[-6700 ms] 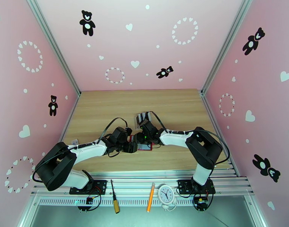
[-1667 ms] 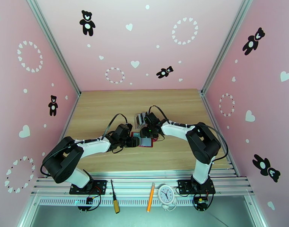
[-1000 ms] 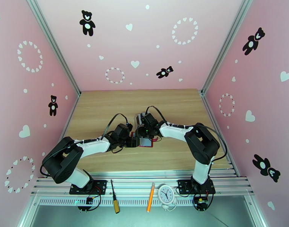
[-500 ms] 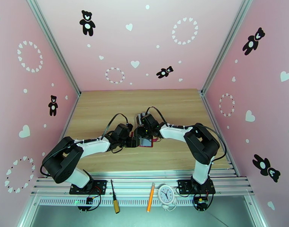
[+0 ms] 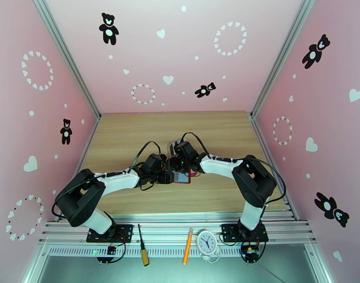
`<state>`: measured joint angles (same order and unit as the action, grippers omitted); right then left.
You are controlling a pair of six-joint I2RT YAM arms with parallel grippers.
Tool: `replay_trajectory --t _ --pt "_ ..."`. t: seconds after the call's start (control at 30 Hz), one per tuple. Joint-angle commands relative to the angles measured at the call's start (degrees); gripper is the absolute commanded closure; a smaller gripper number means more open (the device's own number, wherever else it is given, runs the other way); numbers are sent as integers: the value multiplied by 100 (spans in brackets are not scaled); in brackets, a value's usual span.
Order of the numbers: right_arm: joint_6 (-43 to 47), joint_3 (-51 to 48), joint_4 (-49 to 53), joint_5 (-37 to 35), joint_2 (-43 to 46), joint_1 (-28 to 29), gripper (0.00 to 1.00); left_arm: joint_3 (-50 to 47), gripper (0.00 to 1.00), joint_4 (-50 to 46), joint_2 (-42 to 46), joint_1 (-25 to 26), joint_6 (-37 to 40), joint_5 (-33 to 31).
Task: Put the credit cards into the card holder
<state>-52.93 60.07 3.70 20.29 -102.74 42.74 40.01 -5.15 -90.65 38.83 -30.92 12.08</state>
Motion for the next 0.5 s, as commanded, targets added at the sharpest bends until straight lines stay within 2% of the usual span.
replay_trajectory --t 0.0,0.3,0.47 --pt "149 -29 251 224 403 78 42 -235 30 -702 -482 -16 -50 -498" --pt "300 -58 584 129 905 -20 42 -276 33 -650 -295 -15 -42 -507" --pt "344 -171 673 76 1173 -84 41 -275 42 -649 -180 -17 -55 -502"
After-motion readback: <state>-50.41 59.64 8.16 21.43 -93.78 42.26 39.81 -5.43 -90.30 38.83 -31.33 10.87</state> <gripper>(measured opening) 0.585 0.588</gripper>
